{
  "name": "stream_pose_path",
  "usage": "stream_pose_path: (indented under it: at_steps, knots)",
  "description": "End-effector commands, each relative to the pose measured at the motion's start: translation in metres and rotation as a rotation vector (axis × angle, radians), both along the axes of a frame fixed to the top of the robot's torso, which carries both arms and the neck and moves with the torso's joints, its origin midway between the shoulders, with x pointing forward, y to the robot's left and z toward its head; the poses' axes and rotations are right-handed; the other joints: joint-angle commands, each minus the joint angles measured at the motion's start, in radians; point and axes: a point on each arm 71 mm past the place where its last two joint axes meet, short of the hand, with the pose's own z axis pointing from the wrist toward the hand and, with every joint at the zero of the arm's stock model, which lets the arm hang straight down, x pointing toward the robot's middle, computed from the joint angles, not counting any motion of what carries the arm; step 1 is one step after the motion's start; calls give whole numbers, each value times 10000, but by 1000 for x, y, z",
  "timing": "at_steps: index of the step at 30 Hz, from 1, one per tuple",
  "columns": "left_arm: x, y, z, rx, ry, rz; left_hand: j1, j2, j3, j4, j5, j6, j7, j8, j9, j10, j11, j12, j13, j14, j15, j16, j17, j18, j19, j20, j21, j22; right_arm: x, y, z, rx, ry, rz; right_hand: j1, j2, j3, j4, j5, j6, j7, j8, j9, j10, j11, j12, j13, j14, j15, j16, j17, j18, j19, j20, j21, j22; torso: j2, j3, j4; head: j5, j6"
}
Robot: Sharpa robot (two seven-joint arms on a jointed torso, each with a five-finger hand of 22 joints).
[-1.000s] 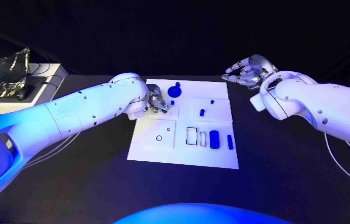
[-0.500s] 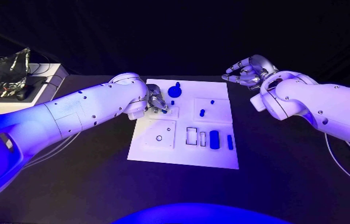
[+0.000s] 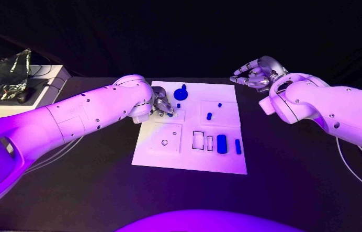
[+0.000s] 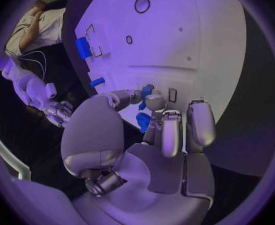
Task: Assemble the parts on the task board
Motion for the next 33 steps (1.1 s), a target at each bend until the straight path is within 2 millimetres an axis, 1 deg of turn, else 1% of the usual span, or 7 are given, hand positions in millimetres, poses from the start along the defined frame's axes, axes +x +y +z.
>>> stream_pose_path:
  at_steps: [1,6,15,22,25,28,33]
  knots:
    - [-1,-1,-4,158,24,-65,270,182,1252,-1340,68,394,-325,68,307,82,4,85,46,913,-49,64,2189,-171,71,-6,68,26,0,1,0,-49,-57,158,-91,-38,49,-11,42,-67,23,30,9,-71,-29,-51,1271,830,-83,-55,1737,192,469,-67,-53,1705,5,-1,1,-14,0]
    - [-1,0,-4,229,4,-45,274,184,1258,-1345,78,403,-326,69,312,90,3,94,58,914,-49,66,2192,-172,77,-6,72,33,0,1,0,-51,-55,154,-91,-38,49,-11,42,-67,23,30,9,-71,-29,-51,1271,830,-83,-55,1737,192,469,-67,-53,1705,0,0,5,-21,-31]
    - [-1,1,-4,326,75,-56,288,175,1286,-1384,160,456,-330,71,340,128,-1,138,111,922,-54,79,2220,-183,115,-8,101,89,0,1,0,-60,-46,157,-91,-38,49,-11,42,-67,23,30,9,-71,-29,-51,1271,830,-83,-55,1737,192,469,-67,-53,1705,4,3,10,-29,-30]
    - [-2,0,-5,319,186,-82,265,164,1282,-1379,205,480,-329,69,352,146,-1,152,125,927,-53,87,2236,-184,121,-8,107,97,0,0,0,-61,-46,150,-91,-38,49,-11,42,-67,23,30,9,-71,-29,-51,1271,830,-83,-55,1737,192,469,-67,-53,1705,4,1,-1,-33,-49]
    - [-3,-1,-5,273,237,-92,183,145,1228,-1329,216,530,-341,69,380,166,-1,155,122,925,-51,84,2231,-185,124,-5,110,102,0,0,0,-63,-46,146,-119,-44,59,-14,49,-88,23,52,23,-78,-29,-59,1262,826,-83,-61,1720,195,465,-67,-67,1697,1,4,-1,-41,-60]
    - [-3,-2,-5,196,297,-102,1,100,1008,-1185,152,601,-400,38,432,208,-33,154,109,928,-65,89,2240,-187,122,-5,105,110,0,0,0,-65,-47,143,-119,-44,59,-14,49,-88,23,52,23,-78,-29,-59,1262,826,-83,-61,1720,195,465,-67,-67,1697,5,5,7,-49,-62]
    - [-3,-4,-5,150,360,-117,-194,46,717,-981,98,651,-468,-40,476,237,-79,159,116,927,-94,88,2240,-184,111,-25,83,99,0,0,0,-66,-50,139,-119,-44,59,-14,49,-88,23,52,23,-78,-29,-59,1262,826,-83,-61,1720,195,465,-67,-67,1697,-1,7,0,-37,-77]
